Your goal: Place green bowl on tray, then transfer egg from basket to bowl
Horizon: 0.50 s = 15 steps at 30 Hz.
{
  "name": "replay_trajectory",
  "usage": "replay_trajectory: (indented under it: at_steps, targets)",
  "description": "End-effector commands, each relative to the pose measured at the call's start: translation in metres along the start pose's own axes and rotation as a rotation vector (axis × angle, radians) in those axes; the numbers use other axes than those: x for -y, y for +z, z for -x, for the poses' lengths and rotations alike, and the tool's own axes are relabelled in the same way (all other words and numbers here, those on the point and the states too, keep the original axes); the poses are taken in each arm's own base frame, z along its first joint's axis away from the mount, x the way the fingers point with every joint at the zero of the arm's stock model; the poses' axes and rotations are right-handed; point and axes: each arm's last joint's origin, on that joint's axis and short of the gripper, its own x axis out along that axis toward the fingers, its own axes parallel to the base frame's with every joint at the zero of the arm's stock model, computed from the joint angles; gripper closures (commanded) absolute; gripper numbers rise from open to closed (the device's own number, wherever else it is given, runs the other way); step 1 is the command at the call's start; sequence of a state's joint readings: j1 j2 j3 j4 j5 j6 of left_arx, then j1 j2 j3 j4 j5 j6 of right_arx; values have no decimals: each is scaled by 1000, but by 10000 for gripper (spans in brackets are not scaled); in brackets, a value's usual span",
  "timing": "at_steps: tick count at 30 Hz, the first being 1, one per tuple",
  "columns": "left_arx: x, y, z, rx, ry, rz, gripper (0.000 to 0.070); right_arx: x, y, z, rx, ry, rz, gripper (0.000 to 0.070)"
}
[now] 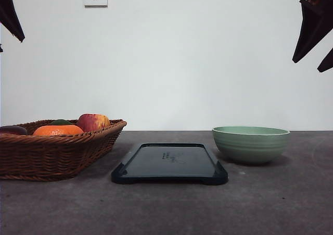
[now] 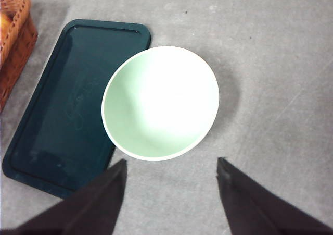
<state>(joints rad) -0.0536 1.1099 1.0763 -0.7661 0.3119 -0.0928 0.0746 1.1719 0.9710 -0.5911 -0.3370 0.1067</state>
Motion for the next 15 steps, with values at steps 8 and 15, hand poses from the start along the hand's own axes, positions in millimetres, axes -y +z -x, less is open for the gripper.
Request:
replay_trajectory:
  at_steps: [8,15]
  targets:
    - [2,7,2,23,-6,-21,389,5,27,-22,-144,-22,-88,340]
    - [2,7,2,24,-6,-22,389,15,48,-59,-224,-31,-92,341]
